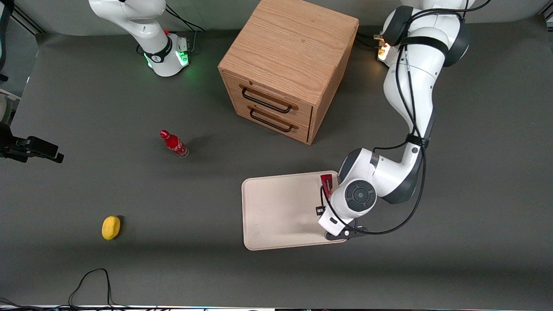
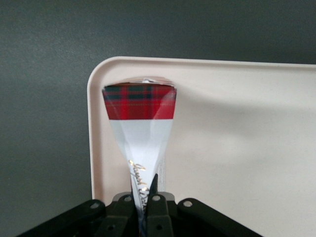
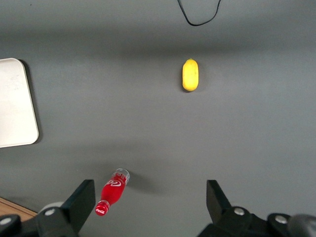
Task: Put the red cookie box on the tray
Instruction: 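Open the left gripper to release the box onto the tray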
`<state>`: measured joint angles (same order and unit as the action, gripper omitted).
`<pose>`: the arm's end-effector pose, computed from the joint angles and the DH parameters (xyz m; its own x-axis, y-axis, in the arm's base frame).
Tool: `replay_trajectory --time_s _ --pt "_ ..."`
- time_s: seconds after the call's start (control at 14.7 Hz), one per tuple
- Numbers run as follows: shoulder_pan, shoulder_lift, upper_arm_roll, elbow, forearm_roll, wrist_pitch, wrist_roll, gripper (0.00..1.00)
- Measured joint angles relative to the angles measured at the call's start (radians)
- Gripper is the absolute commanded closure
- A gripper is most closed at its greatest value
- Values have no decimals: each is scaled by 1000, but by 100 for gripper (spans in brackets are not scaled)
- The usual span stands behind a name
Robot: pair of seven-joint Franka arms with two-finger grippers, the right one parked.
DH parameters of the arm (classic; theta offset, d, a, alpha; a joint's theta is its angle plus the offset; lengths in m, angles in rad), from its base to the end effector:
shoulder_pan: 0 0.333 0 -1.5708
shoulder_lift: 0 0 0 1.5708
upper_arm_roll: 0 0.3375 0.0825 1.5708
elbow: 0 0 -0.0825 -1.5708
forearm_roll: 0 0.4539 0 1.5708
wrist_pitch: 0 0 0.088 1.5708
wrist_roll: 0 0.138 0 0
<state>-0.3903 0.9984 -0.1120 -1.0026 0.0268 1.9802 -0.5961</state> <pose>0.7701 -0.3848 0.1952 0.9899 0.1314 -0.0531 0.1339 -0.9898 0.0481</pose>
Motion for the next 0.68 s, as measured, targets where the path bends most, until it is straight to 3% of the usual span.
replay_trajectory --time_s 0.2,0.27,0.34,0.68 --pt "0 0 0 0 0 0 0 100" --pt "0 0 0 0 0 0 0 77" --pt "0 0 0 0 0 0 0 1" --pt "3 -3 5 -1 4 -1 0 0"
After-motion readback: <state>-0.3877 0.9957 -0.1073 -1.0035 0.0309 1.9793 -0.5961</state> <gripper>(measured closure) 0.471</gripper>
